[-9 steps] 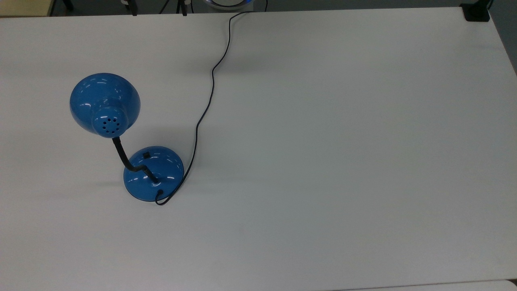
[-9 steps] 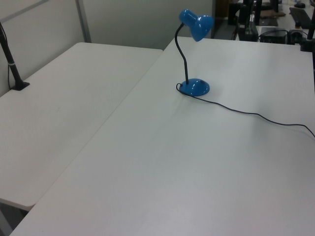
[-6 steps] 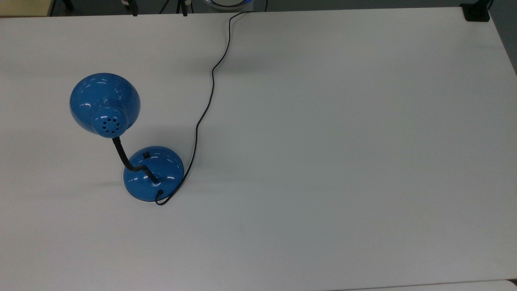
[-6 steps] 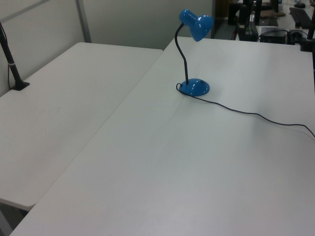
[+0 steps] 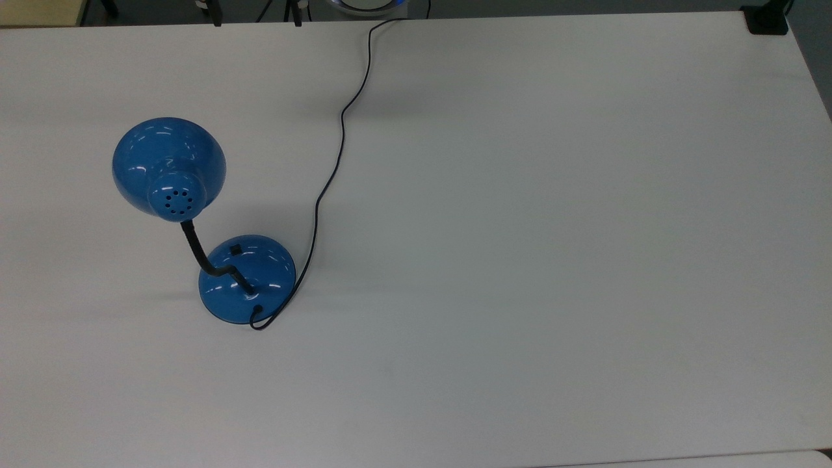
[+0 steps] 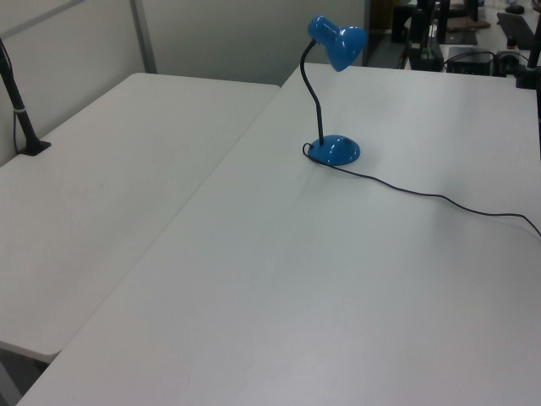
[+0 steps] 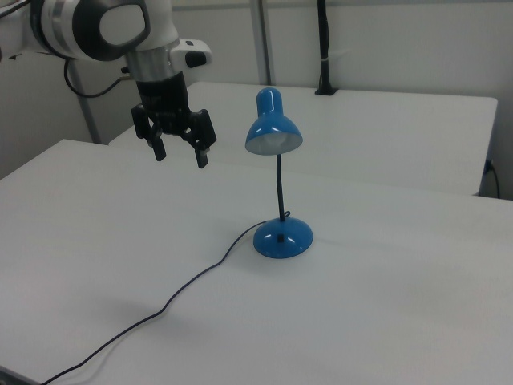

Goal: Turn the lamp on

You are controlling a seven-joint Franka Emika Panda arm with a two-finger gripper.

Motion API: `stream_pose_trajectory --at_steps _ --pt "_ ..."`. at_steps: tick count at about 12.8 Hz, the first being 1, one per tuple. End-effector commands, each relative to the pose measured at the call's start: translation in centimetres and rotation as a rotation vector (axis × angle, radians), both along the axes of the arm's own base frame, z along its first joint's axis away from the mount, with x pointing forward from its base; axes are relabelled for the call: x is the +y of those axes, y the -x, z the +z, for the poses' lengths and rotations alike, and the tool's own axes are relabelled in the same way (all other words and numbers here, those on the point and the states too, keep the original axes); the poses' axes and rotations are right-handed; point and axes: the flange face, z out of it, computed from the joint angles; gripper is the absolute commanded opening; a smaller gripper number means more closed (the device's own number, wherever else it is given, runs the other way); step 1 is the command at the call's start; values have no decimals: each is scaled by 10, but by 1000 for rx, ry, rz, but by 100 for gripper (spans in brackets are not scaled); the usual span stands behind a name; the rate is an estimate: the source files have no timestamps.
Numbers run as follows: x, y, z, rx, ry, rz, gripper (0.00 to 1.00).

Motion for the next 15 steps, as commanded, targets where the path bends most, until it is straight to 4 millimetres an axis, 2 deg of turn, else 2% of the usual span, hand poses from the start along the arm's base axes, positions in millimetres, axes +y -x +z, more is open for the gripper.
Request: stream_pose_trajectory --at_steps 1,3,4,6,8,10,12,13,14,15 --pt "2 -2 3 -12 11 -3 100" --pt "-6 0 6 -13 12 21 100" --pt "-9 0 3 -5 14 105 100" --pt "-37 6 -13 31 17 307 100" --pt "-64 2 -38 80 78 404 100" --pt "-75 -4 -75 46 103 402 97" --pt "-92 -4 -98 -8 115 376 78" --pt "-105 -6 -120 -22 80 335 51" --pt "-109 -14 -134 -59 13 288 27" --pt "-115 -18 -139 -106 -24 248 18"
